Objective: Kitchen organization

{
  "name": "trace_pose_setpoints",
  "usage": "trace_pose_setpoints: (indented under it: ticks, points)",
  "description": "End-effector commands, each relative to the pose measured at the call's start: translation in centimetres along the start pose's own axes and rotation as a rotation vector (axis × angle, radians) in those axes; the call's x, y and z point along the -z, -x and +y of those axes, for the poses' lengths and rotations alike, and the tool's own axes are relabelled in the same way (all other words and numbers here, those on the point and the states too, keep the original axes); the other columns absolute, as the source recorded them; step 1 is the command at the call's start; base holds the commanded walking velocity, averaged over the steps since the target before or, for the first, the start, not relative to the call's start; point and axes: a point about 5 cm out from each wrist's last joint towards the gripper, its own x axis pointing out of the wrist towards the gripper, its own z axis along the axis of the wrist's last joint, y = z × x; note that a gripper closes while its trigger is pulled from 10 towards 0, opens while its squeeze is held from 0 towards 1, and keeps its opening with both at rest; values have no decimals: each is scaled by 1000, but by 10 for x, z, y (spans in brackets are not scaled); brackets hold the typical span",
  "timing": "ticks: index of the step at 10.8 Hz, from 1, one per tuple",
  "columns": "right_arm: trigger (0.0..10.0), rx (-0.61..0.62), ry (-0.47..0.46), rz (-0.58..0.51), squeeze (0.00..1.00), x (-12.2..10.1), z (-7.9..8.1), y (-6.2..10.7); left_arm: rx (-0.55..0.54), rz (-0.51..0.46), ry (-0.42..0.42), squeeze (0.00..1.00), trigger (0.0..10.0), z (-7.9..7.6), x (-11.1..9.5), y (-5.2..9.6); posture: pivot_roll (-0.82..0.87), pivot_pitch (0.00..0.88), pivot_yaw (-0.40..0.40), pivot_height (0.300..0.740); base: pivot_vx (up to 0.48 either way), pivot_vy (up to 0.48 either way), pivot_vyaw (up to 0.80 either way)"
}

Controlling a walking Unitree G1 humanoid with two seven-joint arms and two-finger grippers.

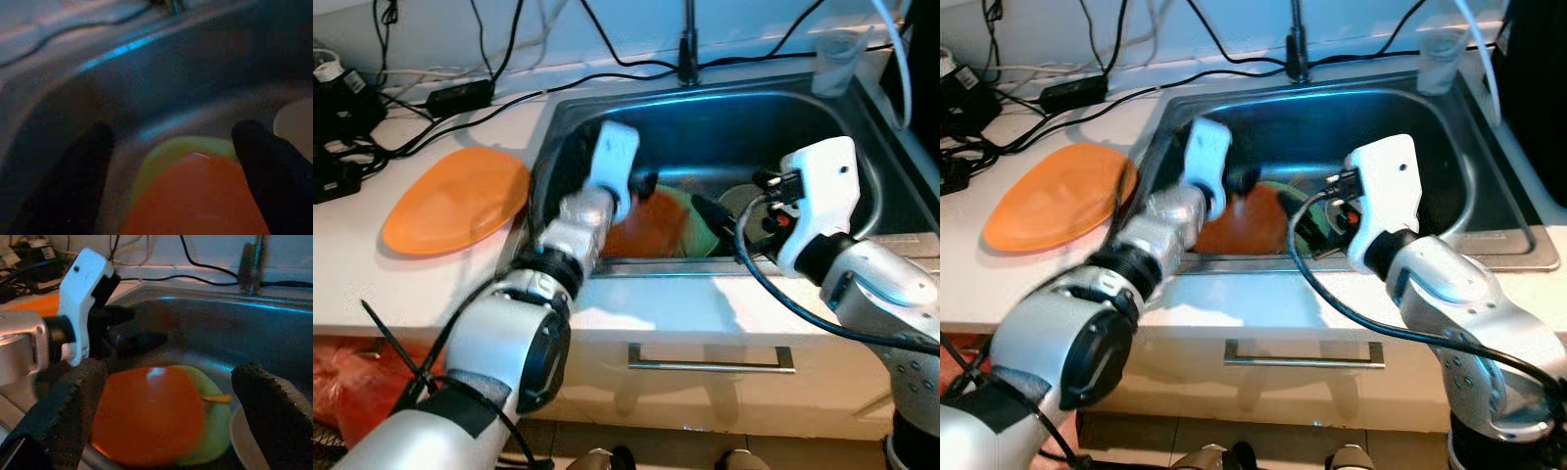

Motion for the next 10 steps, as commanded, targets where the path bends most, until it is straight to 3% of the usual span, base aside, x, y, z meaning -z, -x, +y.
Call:
trace_pose_setpoints:
  ticks: [1,6,9,10]
  points:
    - [10000,-24,2,-12,0,-2,4,-3,-34,-20,-2,1000,10000,11,-6,1,-208,69,181,740,0,0,0]
    - [10000,-53,-5,-20,0,0,5,-10,-133,-75,-42,1000,10000,46,-9,9,-175,63,166,740,0,0,0]
    - [10000,-66,-9,-22,0,1,6,-13,-168,-85,-165,1000,10000,57,-10,15,-127,59,152,740,0,0,0]
    - [10000,-75,-13,-25,0,2,7,-15,-197,-94,-218,1000,10000,67,-12,20,-110,59,149,740,0,0,0]
